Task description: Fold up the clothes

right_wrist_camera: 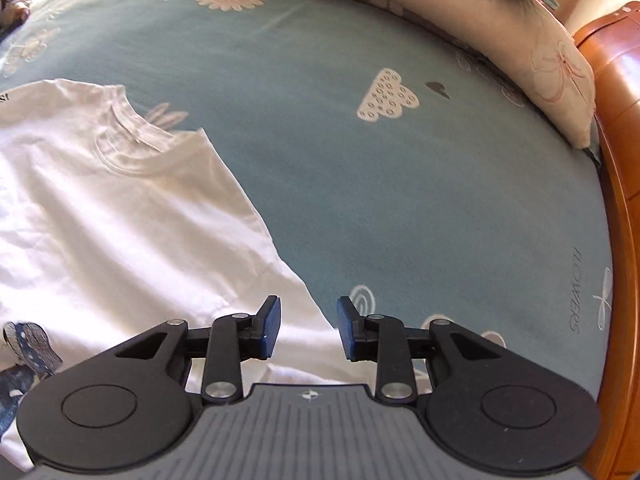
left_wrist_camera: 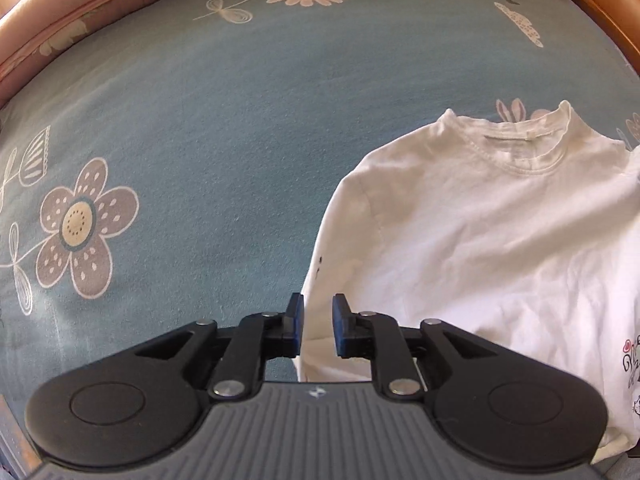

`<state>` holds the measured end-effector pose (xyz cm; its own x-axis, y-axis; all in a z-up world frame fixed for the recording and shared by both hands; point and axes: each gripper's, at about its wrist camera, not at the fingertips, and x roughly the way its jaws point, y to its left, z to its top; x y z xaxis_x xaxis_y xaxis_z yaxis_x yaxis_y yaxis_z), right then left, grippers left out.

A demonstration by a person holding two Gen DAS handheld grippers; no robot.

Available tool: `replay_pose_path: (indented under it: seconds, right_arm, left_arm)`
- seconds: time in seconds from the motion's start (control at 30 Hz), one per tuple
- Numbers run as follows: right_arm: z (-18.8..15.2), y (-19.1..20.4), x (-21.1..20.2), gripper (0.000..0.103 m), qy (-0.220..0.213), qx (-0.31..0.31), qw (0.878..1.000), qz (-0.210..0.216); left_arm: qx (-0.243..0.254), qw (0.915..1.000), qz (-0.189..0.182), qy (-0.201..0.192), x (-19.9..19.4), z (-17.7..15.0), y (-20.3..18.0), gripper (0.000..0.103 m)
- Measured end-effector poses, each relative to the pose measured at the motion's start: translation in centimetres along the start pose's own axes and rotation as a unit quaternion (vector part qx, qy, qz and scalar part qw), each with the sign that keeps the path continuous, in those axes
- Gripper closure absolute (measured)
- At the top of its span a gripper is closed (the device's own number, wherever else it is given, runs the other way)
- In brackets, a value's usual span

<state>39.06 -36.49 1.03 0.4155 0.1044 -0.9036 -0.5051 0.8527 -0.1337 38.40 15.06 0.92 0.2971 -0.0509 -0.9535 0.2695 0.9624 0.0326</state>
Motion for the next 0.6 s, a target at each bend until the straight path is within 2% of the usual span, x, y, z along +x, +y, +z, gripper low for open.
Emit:
replay_pose_path:
  seconds: [0.1, 0.23, 0.33, 0.5, 0.6]
  right_arm:
    - [2.7, 1.5, 2.4, 0.068, -0.024, -0.046, 0.998, 0.018]
    - [5.5, 3.2, 5.6, 0.068, -0.04, -0.09, 0.994, 0.056]
    - [6.9, 3.9, 7.4, 0.068, -0.046, -0.107, 0.991, 0.071]
    - [7.4, 3.9, 10.1, 0.069, -0.039, -0.113, 0.989, 0.085]
    - [6.8, 3.7, 10.8, 0.069, -0.031, -0.108, 0.988, 0.105]
  left_arm:
    - [0.055, 0.9982, -0.012, -0.019, 1.3, 3.1, -2.4, 0.079]
    - [0.12, 0.9907, -0.035, -0.054, 4.2, 7.1, -5.5, 0.079]
    - [0.161, 0.9836, -0.052, -0.063, 6.5, 9.2, -7.0, 0.079]
    - [0.177, 0.9823, -0.043, -0.044, 10.2, 10.3, -7.4, 0.079]
    - [0.168, 0.9829, -0.065, -0.039, 10.7, 9.9, -6.6, 0.079]
